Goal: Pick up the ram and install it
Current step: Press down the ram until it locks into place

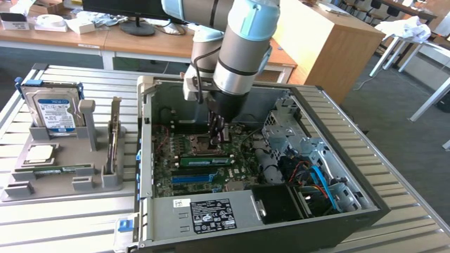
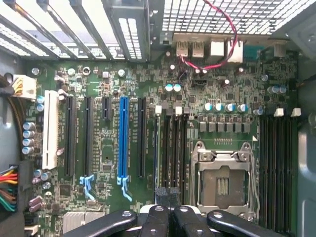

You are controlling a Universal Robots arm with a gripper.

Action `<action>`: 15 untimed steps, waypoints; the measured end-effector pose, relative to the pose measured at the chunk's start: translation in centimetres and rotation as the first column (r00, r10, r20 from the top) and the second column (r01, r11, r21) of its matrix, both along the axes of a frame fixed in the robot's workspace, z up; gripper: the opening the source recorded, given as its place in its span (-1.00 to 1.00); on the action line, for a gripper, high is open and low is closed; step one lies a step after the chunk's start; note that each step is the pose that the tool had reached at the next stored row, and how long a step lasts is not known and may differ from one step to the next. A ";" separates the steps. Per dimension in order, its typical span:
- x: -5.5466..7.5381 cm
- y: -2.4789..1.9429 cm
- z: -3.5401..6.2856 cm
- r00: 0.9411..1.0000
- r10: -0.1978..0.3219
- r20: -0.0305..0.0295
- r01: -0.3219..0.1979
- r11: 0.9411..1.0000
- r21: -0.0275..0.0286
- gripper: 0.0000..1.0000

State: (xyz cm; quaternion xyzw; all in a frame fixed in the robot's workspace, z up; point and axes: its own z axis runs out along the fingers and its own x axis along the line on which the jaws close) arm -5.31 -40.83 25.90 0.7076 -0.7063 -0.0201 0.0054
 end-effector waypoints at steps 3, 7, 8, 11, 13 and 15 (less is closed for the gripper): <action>-0.3 0.01 0.00 1.000 0.000 0.000 0.000 1.000 0.000 -0.80; -0.8 0.03 0.00 1.000 0.000 0.000 0.000 1.000 0.000 -0.80; -1.0 0.04 0.00 1.000 0.000 0.000 0.000 1.000 0.000 -0.80; -1.5 0.05 0.00 1.000 0.000 0.000 0.000 1.000 0.000 -0.80; -1.8 0.06 0.00 1.000 0.000 0.000 0.000 1.000 0.000 -0.80; -2.1 0.06 0.00 1.000 0.000 0.000 0.000 1.000 0.000 -0.80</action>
